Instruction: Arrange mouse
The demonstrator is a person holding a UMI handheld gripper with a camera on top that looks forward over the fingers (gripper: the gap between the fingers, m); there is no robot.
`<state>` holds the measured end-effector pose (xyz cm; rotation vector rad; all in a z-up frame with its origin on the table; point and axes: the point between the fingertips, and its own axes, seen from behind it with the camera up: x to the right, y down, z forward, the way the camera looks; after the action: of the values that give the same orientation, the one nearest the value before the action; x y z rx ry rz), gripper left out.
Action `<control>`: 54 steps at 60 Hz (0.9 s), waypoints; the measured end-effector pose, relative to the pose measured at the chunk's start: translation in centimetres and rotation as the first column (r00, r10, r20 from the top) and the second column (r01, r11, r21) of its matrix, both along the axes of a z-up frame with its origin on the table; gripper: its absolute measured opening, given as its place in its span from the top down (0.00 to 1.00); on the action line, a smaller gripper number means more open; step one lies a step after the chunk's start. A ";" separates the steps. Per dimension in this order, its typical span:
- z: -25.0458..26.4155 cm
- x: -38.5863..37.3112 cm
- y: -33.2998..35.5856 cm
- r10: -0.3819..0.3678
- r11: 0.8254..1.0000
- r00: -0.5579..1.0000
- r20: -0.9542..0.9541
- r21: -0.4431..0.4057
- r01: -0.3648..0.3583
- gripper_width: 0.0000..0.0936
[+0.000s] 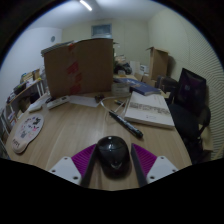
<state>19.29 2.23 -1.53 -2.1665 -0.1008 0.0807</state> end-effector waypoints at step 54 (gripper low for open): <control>12.8 -32.6 3.6 -0.097 0.990 0.989 -0.108 0.095 0.107 0.62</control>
<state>-13.29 5.86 11.26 -2.0591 0.0640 0.1258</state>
